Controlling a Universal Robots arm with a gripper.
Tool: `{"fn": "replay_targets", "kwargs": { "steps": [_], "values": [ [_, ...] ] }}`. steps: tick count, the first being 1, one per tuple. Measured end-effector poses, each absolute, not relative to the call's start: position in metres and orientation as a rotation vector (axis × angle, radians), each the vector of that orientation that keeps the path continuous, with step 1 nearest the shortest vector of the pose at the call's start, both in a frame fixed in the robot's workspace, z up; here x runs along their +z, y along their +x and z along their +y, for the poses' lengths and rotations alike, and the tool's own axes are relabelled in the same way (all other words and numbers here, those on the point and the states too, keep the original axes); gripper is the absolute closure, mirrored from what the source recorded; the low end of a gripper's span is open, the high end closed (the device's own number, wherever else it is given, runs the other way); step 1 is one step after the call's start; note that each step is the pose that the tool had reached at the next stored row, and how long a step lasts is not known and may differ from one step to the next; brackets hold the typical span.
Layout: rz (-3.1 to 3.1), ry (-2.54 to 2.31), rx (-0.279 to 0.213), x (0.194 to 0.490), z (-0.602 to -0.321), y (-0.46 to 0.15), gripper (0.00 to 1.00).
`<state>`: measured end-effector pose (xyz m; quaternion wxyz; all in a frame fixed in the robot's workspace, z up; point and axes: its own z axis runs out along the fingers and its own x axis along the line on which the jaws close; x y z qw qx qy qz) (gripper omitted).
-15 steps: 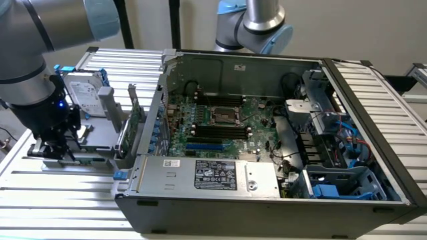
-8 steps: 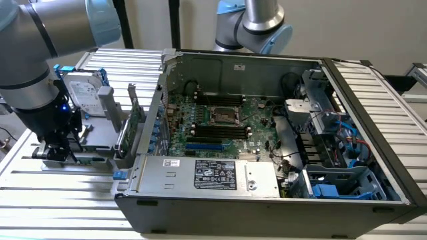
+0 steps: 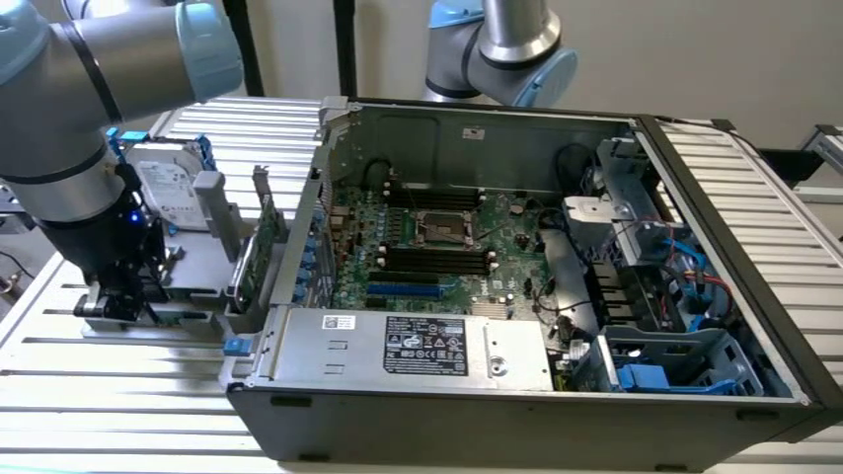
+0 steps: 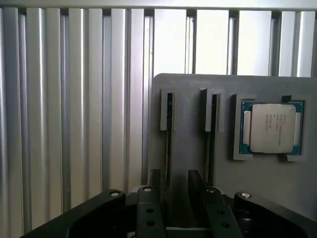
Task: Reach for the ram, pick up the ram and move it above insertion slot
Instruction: 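Pick up the ram and move it above insertion slot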
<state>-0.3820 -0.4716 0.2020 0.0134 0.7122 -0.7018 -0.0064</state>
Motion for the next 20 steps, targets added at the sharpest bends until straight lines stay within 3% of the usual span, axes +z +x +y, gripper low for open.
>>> {"fn": "replay_targets", "kwargs": {
  "steps": [18, 20],
  "values": [
    [-2.169, 2.239, -0.031, 0.1959, -0.4747, -0.3801, 0.64],
    [-2.169, 2.238, -0.036, 0.1958, -0.4748, -0.3798, 0.72]
  ]
}}
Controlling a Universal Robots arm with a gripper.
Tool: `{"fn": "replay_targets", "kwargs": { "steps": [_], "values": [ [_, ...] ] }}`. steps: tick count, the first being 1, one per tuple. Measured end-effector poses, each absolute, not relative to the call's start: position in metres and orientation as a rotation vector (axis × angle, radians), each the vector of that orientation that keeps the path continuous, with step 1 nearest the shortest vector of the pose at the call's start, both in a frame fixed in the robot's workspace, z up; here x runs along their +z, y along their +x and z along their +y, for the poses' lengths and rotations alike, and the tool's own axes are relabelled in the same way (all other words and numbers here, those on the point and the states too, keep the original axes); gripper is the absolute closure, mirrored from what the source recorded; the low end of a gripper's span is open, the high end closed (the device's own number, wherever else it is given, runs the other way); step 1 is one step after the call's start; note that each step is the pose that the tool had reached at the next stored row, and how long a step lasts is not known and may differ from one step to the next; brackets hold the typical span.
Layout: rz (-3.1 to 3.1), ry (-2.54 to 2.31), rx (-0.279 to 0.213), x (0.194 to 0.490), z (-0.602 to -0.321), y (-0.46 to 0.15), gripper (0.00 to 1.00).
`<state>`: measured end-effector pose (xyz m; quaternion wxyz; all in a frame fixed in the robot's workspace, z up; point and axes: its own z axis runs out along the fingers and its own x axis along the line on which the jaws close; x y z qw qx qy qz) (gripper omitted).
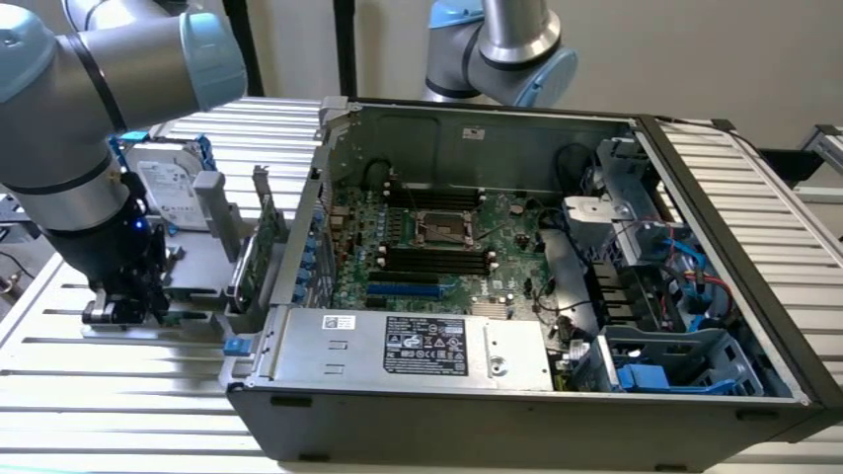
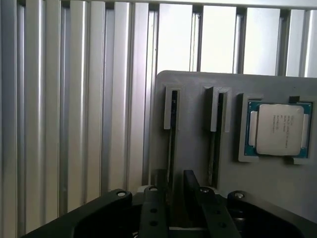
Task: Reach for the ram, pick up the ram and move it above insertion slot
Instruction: 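Pick up the ram and move it above insertion slot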
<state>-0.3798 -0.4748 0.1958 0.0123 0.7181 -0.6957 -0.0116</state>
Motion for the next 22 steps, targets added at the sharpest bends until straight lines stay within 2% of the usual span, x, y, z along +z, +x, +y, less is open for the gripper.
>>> {"fn": "replay_targets", "kwargs": {
  "steps": [1, 2, 7, 9, 10, 22],
  "values": [
    [-2.168, 2.238, -0.039, 0.1957, -0.4750, -0.3795, 0.72],
    [-2.167, 2.237, -0.042, 0.1957, -0.4751, -0.3793, 0.79],
    [-2.165, 2.225, -0.058, 0.1958, -0.4764, -0.3785, 0.79],
    [-2.166, 2.222, -0.063, 0.1957, -0.4767, -0.3782, 0.82],
    [-2.167, 2.221, -0.065, 0.1956, -0.4768, -0.3778, 0.87],
    [-2.187, 2.200, -0.072, 0.1957, -0.4772, -0.3765, 0.87]
  ]
}}
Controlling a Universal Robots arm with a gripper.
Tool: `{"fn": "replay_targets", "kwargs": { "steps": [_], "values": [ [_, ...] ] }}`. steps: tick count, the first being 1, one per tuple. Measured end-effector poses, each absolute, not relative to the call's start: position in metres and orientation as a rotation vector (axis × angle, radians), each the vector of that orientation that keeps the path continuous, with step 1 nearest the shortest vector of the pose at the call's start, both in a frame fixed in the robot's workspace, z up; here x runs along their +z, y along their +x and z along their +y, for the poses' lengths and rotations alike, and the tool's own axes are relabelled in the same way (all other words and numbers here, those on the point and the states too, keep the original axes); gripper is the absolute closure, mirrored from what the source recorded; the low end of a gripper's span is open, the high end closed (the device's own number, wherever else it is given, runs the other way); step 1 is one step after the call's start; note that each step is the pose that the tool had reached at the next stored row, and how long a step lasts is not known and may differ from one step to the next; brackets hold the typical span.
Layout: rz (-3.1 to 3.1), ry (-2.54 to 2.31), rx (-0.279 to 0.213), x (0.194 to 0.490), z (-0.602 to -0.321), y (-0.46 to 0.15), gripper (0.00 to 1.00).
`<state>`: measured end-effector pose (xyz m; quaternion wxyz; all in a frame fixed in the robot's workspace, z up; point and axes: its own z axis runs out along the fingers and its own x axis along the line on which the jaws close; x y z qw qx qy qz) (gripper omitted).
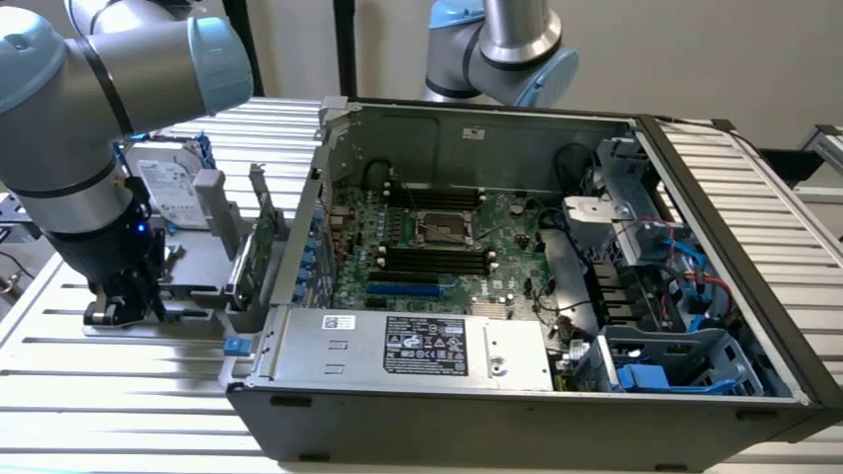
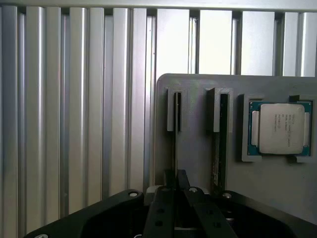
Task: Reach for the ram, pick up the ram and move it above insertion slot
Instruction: 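Pick up the ram and move it above insertion slot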
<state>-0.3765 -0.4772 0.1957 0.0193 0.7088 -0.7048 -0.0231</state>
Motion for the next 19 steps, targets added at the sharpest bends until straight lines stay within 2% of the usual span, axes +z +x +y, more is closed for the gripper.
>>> {"fn": "replay_targets", "kwargs": {
  "steps": [10, 19],
  "values": [
    [-2.223, 2.163, -0.075, 0.198, -0.477, -0.375, 0.87],
    [-2.224, 2.156, -0.082, 0.215, -0.477, -0.373, 0.87]
  ]
}}
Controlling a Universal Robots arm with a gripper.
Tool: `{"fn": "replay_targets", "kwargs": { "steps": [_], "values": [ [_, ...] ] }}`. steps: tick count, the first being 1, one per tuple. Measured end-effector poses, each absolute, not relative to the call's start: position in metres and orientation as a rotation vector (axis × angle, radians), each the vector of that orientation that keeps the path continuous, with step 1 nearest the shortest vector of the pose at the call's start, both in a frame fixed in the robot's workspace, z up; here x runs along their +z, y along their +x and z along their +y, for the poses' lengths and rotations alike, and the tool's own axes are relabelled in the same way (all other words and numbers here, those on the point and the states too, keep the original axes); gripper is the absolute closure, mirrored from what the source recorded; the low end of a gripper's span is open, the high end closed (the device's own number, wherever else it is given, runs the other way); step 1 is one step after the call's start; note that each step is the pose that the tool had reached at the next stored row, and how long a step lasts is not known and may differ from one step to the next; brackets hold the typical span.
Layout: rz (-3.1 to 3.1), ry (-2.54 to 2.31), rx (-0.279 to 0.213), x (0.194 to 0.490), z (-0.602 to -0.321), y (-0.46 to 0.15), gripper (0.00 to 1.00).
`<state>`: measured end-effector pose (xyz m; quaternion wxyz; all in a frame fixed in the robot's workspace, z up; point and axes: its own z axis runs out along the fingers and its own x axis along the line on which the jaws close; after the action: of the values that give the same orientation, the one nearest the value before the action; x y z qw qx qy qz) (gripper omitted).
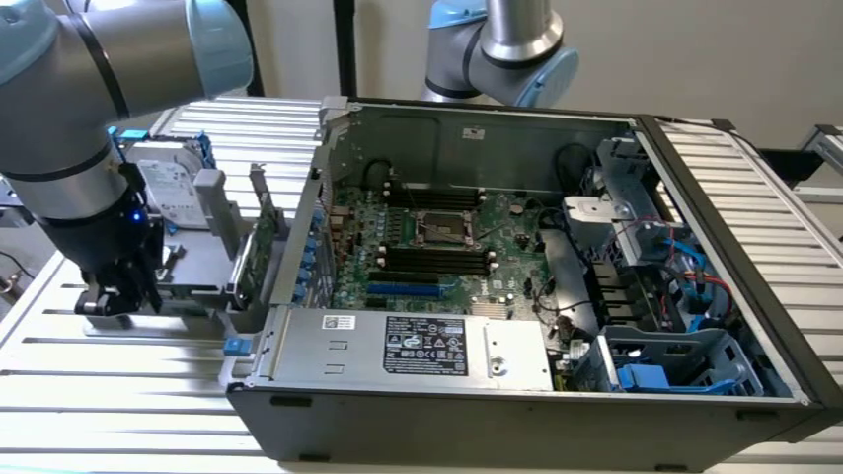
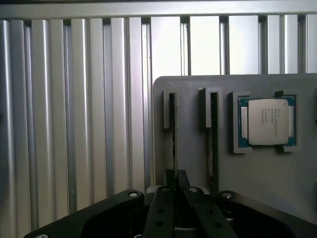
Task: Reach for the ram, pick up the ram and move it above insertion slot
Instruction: 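Pick up the ram and move it above insertion slot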
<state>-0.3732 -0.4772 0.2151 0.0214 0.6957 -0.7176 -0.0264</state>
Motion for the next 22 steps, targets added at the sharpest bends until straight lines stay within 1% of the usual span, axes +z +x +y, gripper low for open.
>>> {"fn": "replay_targets", "kwargs": {
  "steps": [6, 22],
  "values": [
    [-2.224, 2.153, -0.085, 0.235, -0.477, -0.372, 0.87],
    [-2.224, 2.153, -0.087, 0.308, -0.477, -0.351, 0.87]
  ]
}}
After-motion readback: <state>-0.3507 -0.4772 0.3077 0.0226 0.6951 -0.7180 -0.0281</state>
